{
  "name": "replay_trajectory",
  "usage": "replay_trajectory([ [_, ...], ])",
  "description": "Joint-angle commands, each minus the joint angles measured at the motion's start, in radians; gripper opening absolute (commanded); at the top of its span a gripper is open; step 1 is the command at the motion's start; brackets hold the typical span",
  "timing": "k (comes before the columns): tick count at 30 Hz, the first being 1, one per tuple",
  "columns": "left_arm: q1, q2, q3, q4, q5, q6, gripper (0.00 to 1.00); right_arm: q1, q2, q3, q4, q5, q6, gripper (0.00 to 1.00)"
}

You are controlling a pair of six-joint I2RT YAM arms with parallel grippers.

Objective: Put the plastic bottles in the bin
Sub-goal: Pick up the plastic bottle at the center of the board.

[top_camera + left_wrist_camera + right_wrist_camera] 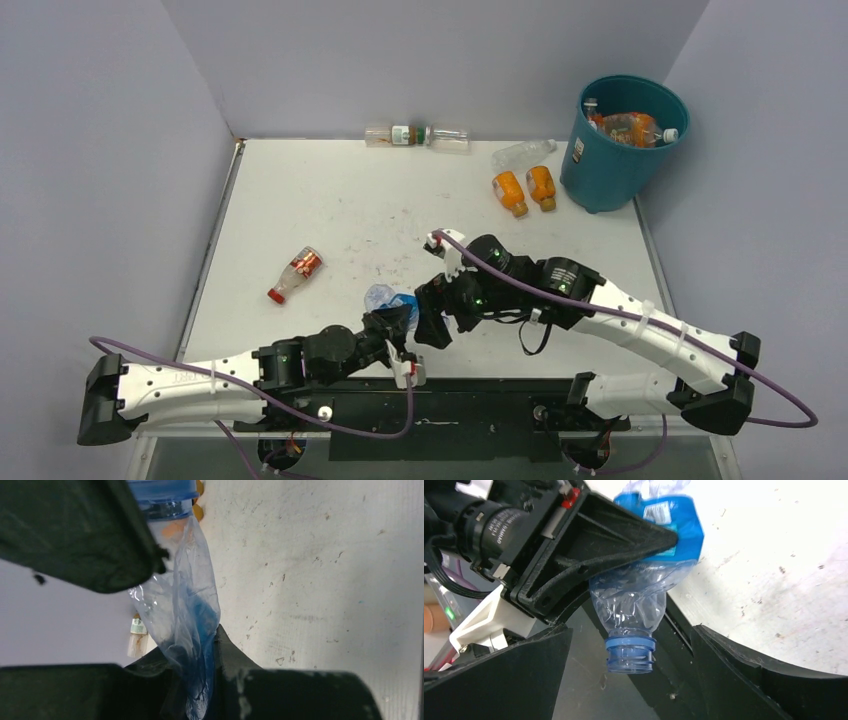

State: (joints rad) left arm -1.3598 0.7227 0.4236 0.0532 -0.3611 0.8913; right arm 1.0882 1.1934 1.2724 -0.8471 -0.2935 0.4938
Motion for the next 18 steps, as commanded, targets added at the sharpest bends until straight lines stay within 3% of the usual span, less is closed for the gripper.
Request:
replay_trajectory([
  [1,0.002,-0.018,0.084,0.003,0.093,-0.189,0.0,0.006,-0.111,0.051,0.113,0.153,0.003,0.9],
  [4,0.021,-0.024,0.116,-0.015,0.186,-0.333,0.0,0.006,-0.226,-0.013,0.242,0.306,0.019,0.9],
  [8,0.096,-0.045,0.16,-0.015,0.35,-0.552,0.0,0.006,-0.507,-0.264,0.589,0.436,0.01,0.9],
  [14,0.338,-0.044,0.236,0.051,0.599,-0.941,0.0,0.006,-0.596,-0.386,0.737,0.421,-0.085,0.9],
  [18,0.456,0.023,0.277,0.081,0.776,-1.098,0.0,0.006,-0.596,-0.475,0.895,0.343,-0.113,0.9],
])
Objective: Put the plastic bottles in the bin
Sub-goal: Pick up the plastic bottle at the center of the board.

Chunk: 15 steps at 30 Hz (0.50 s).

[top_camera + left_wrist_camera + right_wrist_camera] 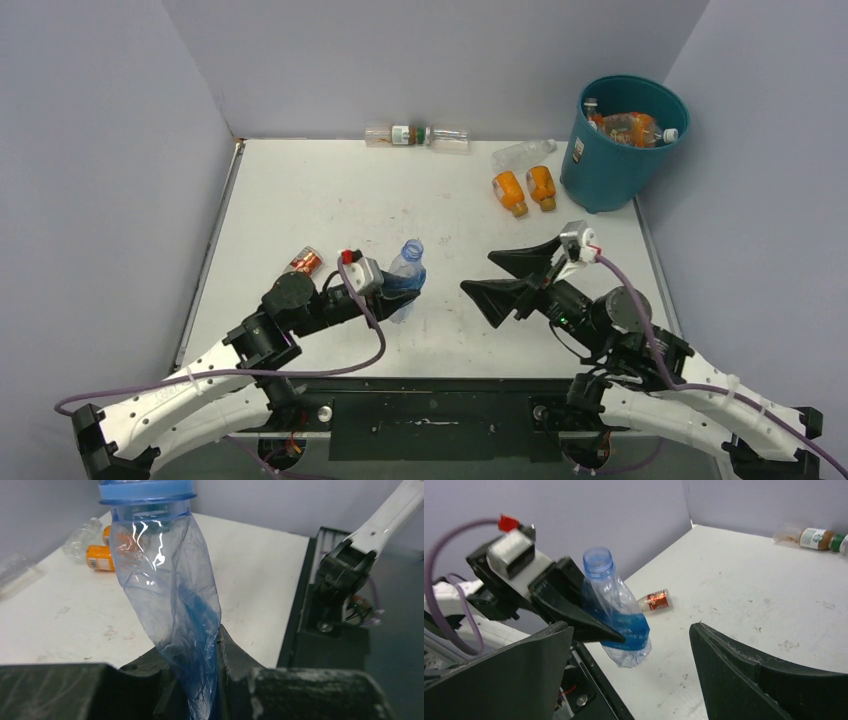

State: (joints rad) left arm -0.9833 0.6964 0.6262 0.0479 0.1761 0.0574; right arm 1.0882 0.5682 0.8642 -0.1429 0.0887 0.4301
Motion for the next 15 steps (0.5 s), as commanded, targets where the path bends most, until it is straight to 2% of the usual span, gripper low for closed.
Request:
replay_trajectory([
  [1,0.089,0.068,0.082,0.091,0.265,-0.28,0.0,0.006,0.069,-0.059,0.205,-0.062,-0.055,0.9],
  [5,0.095,0.113,0.093,0.097,0.316,-0.294,0.0,0.01,0.184,-0.047,0.282,-0.081,-0.059,0.9],
  [10,0.095,0.08,0.07,0.104,0.289,-0.285,0.0,0.013,0.271,-0.044,0.41,-0.108,-0.065,0.9],
  [15,0.091,0.067,0.056,0.11,0.281,-0.267,0.0,0.018,0.342,-0.015,0.45,-0.096,-0.059,0.97],
])
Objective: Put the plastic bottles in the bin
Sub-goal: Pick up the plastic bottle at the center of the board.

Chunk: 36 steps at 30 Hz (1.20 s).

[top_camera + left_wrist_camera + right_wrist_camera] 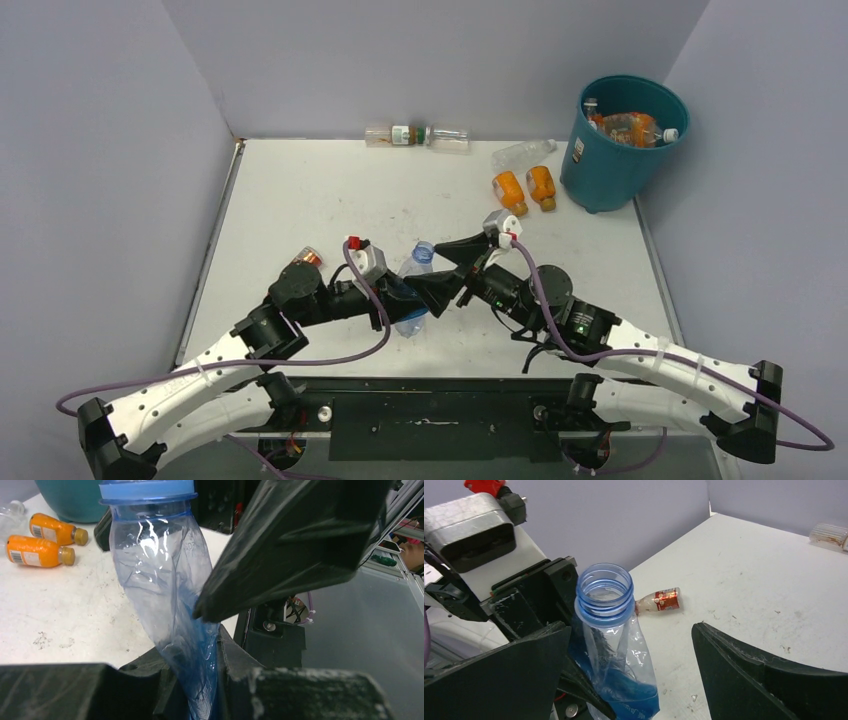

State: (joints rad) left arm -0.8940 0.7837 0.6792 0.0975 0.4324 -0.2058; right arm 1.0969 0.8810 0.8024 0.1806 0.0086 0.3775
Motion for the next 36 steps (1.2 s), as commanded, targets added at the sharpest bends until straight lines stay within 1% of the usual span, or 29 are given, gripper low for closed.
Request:
replay_trajectory([
  [1,0.0,-0.02,0.002,0.061,0.025,-0.001,0.0,0.009,0.035,0.048,0.136,-0.018,-0.005,0.92],
  [3,-0.004,-0.024,-0.002,0.062,0.021,0.007,0.0,0.01,0.043,0.05,0.155,-0.031,0.006,0.85],
  [4,-0.008,-0.028,-0.006,0.063,0.019,0.011,0.0,0.009,0.046,0.05,0.164,-0.035,0.012,0.84],
  [6,-0.012,-0.037,-0.015,0.07,0.016,0.022,0.0,0.009,0.051,0.046,0.187,-0.053,0.031,0.83],
  [10,-0.019,-0.05,-0.026,0.074,0.009,0.036,0.0,0.008,0.062,0.043,0.239,-0.089,0.077,0.86],
  [12,-0.022,-0.053,-0.027,0.073,0.007,0.041,0.0,0.008,0.074,0.05,0.25,-0.101,0.095,0.82],
  [14,-0.024,-0.058,-0.028,0.073,0.004,0.043,0.0,0.006,0.094,0.068,0.239,-0.11,0.102,0.73],
  [16,-0.026,-0.063,-0.03,0.072,-0.002,0.047,0.0,0.008,0.115,0.086,0.208,-0.11,0.108,0.59],
  [18,-0.03,-0.07,-0.033,0.071,-0.011,0.054,0.0,0.008,0.124,0.094,0.194,-0.112,0.112,0.5],
  [20,-0.035,-0.08,-0.038,0.072,-0.03,0.063,0.0,0.009,0.125,0.098,0.182,-0.111,0.11,0.35],
  [22,-0.043,-0.093,-0.048,0.08,-0.056,0.076,0.01,0.009,0.123,0.114,0.15,-0.106,0.101,0.18],
  [23,-0.047,-0.101,-0.055,0.089,-0.07,0.084,0.14,0.008,0.12,0.125,0.127,-0.097,0.094,0.08],
  [24,-0.051,-0.115,-0.069,0.099,-0.082,0.094,0.31,0.009,0.117,0.138,0.099,-0.081,0.086,0.06],
  [25,-0.054,-0.127,-0.08,0.112,-0.094,0.103,0.58,0.009,0.112,0.153,0.075,-0.069,0.071,0.05],
  [26,-0.059,-0.136,-0.09,0.121,-0.108,0.111,0.74,0.009,0.109,0.169,0.048,-0.056,0.054,0.05],
  [27,-0.062,-0.148,-0.097,0.129,-0.121,0.118,0.88,0.01,0.107,0.193,0.011,-0.037,0.037,0.05],
  [28,-0.066,-0.159,-0.102,0.134,-0.138,0.124,0.98,0.01,0.108,0.219,-0.028,-0.016,0.013,0.05],
  [29,-0.07,-0.168,-0.108,0.138,-0.155,0.129,0.96,0.01,0.11,0.253,-0.075,0.019,-0.015,0.05],
  [33,-0.075,-0.2,-0.126,0.158,-0.228,0.145,0.96,0.011,0.116,0.384,-0.223,0.185,-0.145,0.05],
  [34,-0.075,-0.205,-0.13,0.162,-0.244,0.148,0.96,0.011,0.115,0.419,-0.238,0.229,-0.188,0.05],
  [36,-0.075,-0.214,-0.138,0.174,-0.274,0.152,0.96,0.01,0.102,0.45,-0.204,0.354,-0.305,0.05],
])
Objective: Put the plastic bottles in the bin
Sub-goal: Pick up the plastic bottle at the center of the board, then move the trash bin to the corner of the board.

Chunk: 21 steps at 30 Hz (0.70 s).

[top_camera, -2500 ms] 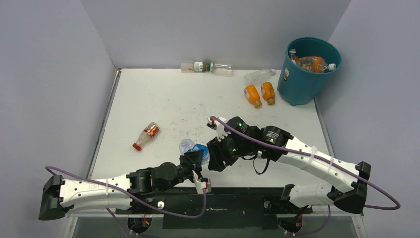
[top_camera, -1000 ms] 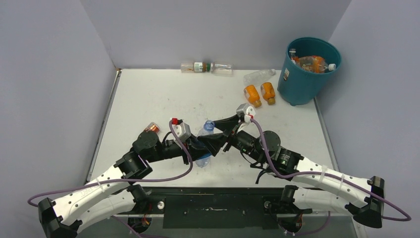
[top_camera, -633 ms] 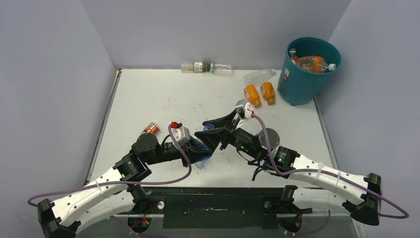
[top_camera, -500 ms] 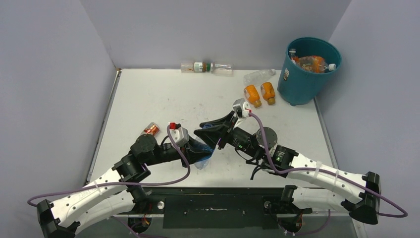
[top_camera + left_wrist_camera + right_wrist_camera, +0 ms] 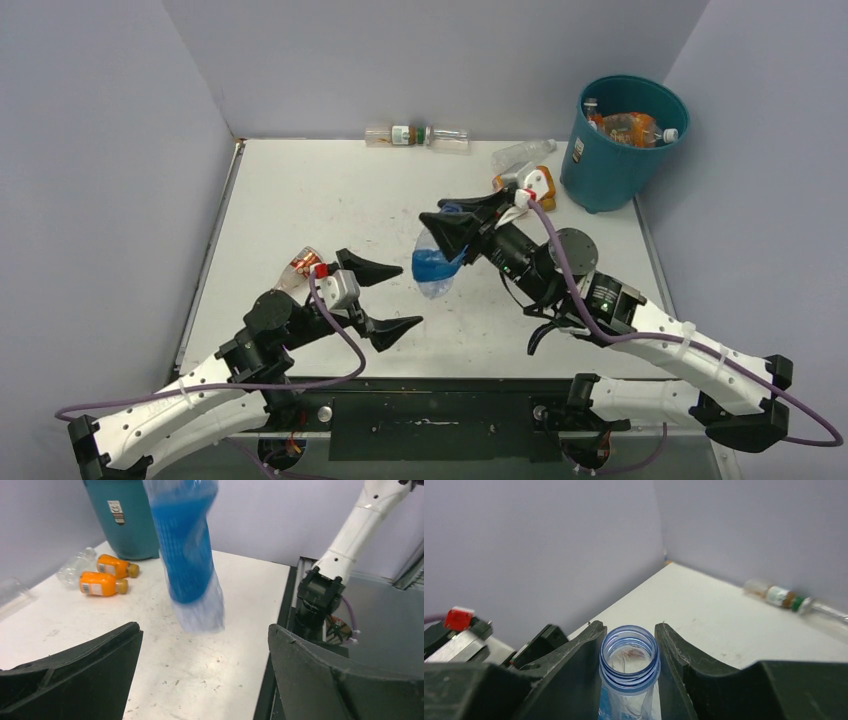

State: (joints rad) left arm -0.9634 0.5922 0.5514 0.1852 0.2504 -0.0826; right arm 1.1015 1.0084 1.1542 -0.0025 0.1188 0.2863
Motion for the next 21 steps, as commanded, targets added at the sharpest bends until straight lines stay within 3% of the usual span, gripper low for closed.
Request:
replay_trajectory([
  [1,-0.006,-0.027,-0.015,0.093,-0.1,0.03,0.96,0.006,-0.034,0.104,0.029,0.298,-0.264,0.05],
  [6,-0.006,-0.032,-0.025,0.104,-0.121,0.043,0.96,0.003,-0.044,0.092,0.396,0.478,-0.588,0.05],
  [10,-0.006,-0.017,-0.028,0.106,-0.123,0.048,0.96,-0.04,0.079,0.174,0.618,0.605,-0.818,0.05],
  [12,-0.006,-0.012,-0.027,0.106,-0.125,0.05,0.96,-0.148,0.152,0.266,0.58,0.606,-0.778,0.05],
  [16,-0.008,-0.006,-0.027,0.105,-0.13,0.053,0.96,-0.503,0.301,0.488,0.261,0.513,-0.443,0.05],
  [21,-0.011,-0.007,-0.027,0.092,-0.149,0.073,0.96,-0.686,0.378,0.468,0.346,0.6,-0.381,0.05],
])
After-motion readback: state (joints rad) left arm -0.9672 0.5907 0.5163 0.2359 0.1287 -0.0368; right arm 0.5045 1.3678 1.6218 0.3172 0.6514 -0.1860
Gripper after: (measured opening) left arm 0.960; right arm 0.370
